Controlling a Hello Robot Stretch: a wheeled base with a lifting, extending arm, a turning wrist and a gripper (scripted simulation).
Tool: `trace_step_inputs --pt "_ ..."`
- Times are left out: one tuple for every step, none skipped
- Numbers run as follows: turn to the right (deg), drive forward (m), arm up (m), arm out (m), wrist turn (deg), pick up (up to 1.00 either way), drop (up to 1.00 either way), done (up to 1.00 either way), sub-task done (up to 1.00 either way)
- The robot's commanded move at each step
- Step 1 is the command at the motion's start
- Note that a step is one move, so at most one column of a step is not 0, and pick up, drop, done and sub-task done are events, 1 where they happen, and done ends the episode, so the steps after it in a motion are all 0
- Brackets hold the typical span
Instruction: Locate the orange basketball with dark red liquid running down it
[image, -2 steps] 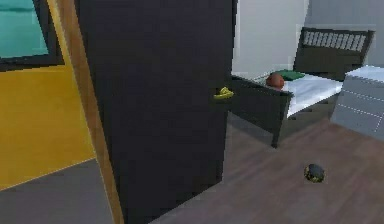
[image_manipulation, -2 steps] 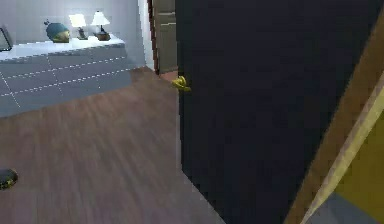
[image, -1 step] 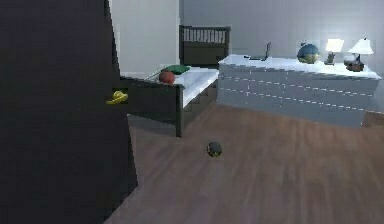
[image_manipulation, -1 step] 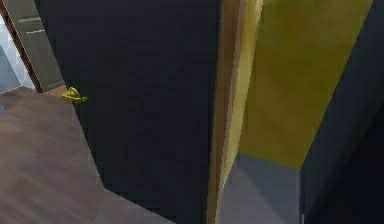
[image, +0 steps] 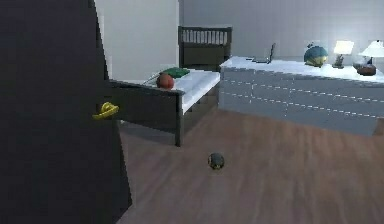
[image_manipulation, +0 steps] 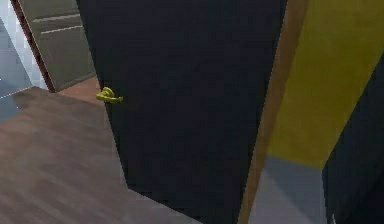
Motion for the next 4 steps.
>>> trace_step_inputs --pt "3.0 0.00 0.00 0.00 0.0 0.00 0.00 0.00 0.00" --pt "0.0 1.00 0.00 0.00 0.0 0.00 0.00 0.00 0.00" --pt "-15.0 0.00 0.00 0.00 0.0 0.00 0.00 0.00 0.00" --pt "0.0 0.00 0.00 0.00 0.0 0.00 0.00 1.00 0.00"
